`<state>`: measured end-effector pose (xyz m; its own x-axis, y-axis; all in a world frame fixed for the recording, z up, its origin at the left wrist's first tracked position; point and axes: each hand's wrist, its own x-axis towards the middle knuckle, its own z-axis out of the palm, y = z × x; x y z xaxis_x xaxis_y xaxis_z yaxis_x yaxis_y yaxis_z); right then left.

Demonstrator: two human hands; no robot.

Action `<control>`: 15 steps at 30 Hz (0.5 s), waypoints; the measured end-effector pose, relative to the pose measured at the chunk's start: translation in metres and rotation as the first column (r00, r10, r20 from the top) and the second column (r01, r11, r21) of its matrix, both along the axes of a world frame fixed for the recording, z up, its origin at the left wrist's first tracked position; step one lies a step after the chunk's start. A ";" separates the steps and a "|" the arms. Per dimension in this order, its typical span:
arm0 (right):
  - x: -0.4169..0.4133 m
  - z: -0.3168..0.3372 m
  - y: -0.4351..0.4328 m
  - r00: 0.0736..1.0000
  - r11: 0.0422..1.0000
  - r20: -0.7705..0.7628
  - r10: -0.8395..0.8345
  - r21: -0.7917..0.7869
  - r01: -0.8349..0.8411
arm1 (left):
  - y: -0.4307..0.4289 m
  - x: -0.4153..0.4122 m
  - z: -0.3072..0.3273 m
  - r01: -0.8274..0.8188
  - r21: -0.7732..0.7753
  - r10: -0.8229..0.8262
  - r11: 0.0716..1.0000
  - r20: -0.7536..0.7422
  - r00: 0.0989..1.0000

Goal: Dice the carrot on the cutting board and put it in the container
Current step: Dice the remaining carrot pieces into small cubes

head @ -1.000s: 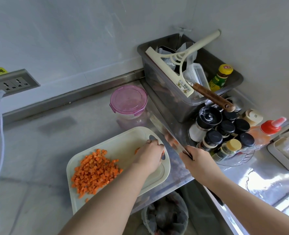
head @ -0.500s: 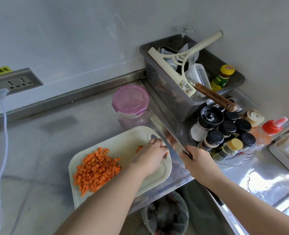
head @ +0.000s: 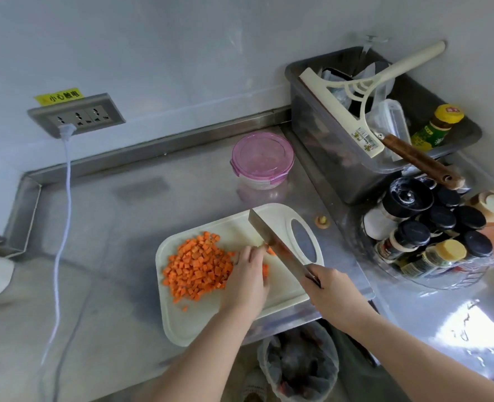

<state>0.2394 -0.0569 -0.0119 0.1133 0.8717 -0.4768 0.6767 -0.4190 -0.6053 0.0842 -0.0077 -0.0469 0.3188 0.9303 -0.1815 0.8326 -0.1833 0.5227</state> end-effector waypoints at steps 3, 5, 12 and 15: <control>-0.005 -0.002 0.000 1.000 1.000 -0.010 -0.008 -0.024 0.007 | -0.003 -0.013 0.001 0.034 -0.012 -0.033 0.999 0.076 0.997; -0.008 -0.002 -0.001 1.000 1.000 -0.008 -0.007 -0.026 0.007 | -0.006 -0.018 0.004 0.062 -0.007 -0.061 0.998 0.079 0.995; -0.012 -0.005 -0.005 0.998 0.998 0.032 0.048 -0.035 -0.046 | -0.011 -0.023 0.013 -0.087 0.080 0.085 0.993 0.029 0.996; -0.012 -0.007 -0.006 0.997 0.997 0.049 0.057 -0.047 -0.055 | -0.007 -0.021 0.016 -0.159 0.088 0.164 0.983 -0.052 0.985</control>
<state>0.2275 -0.0625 -0.0192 0.0897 0.8547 -0.5113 0.7288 -0.4062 -0.5512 0.0632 -0.0148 -0.0307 0.1541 0.9813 -0.1154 0.8837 -0.0847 0.4603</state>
